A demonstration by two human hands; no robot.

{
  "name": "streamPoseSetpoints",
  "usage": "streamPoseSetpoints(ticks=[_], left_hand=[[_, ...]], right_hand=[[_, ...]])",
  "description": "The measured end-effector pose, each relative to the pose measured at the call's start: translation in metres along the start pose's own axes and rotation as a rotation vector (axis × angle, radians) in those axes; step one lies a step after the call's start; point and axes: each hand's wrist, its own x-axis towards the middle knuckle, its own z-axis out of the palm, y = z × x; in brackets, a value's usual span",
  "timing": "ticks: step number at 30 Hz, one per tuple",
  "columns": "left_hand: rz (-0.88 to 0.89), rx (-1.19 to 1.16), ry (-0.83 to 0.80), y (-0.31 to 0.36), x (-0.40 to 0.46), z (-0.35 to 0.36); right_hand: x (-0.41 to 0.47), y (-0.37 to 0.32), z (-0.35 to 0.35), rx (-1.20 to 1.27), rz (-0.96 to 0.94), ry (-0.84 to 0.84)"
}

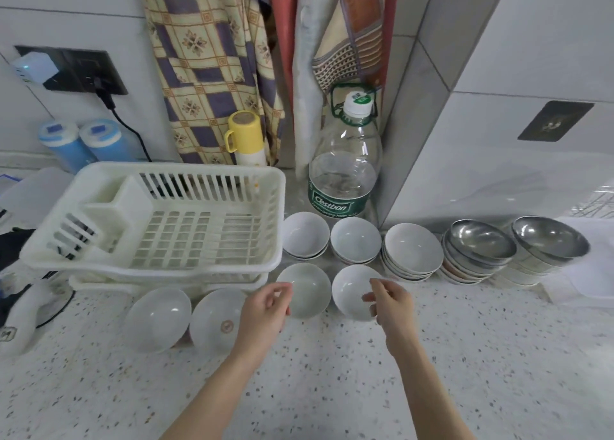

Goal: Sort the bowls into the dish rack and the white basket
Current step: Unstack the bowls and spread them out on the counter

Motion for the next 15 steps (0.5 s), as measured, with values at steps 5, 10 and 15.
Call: streamPoseSetpoints(ticks=[5, 10, 15], left_hand=[[-0.143, -0.022, 0.128, 0.012, 0.048, 0.046], [-0.244, -0.128, 0.237, 0.015, 0.084, 0.074], [-0.308, -0.111, 0.266, 0.016, 0.107, 0.083]], right_hand=[[0.053, -0.015, -0.009, -0.208, 0.021, -0.084], [0.086, -0.019, 0.004, -0.370, 0.099, -0.155], [0.092, -0.020, 0.022, -0.402, 0.086, -0.149]])
